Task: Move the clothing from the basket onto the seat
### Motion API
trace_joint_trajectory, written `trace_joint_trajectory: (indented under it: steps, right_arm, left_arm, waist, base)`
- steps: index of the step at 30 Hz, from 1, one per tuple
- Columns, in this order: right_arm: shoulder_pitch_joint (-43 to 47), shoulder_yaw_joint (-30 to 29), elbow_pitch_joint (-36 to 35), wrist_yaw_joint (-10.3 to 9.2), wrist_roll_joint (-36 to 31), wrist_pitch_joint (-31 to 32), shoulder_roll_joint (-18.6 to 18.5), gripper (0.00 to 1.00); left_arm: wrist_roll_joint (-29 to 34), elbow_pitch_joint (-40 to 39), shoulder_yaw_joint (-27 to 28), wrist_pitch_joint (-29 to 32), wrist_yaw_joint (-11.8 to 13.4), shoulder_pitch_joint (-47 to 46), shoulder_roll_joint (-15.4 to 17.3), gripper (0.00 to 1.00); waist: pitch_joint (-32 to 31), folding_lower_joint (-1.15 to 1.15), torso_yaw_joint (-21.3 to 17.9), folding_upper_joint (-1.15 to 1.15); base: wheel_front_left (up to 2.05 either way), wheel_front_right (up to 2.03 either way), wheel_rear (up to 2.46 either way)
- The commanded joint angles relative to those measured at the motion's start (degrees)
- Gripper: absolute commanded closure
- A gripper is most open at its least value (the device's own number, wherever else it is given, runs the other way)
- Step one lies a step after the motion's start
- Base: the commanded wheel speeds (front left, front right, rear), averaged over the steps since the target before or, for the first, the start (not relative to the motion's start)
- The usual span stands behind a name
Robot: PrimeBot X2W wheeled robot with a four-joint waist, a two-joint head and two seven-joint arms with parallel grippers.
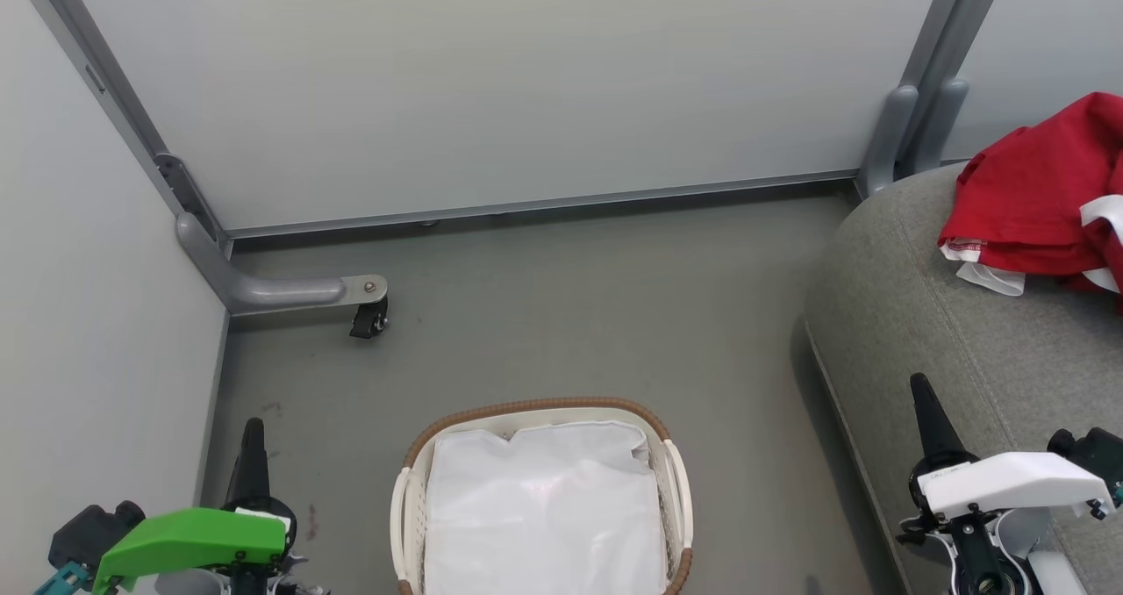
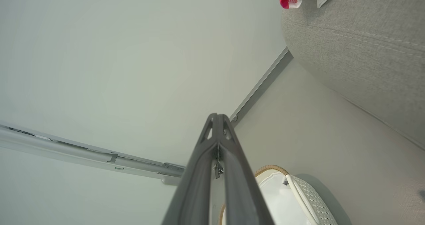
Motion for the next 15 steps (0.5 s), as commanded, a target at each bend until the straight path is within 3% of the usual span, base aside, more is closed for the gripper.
trace_joint_trajectory:
  steps: [1,15]
  right_arm:
    - [-0.8,-0.2,-0.9,-0.02,1.7,0.4,-0.4,1.00]
    - [-0.8,-0.7,-1.4,-0.03,9.8,2.5,-0.5,1.00]
  left_arm:
    - [-1.6,-0.8,0.4,0.5,-0.2,-1.5,0.3,1.00]
    - [-8.7,-1.4,1.3,2.6,-0.6,-2.1,0.3,1.00]
  waist:
    - [0.0,0.00,0.0,0.00]
    - [-0.2,0.00,-0.2,0.00]
  base:
    - [0.00,0.00,0.00]
    - [0.00,0.00,0.00]
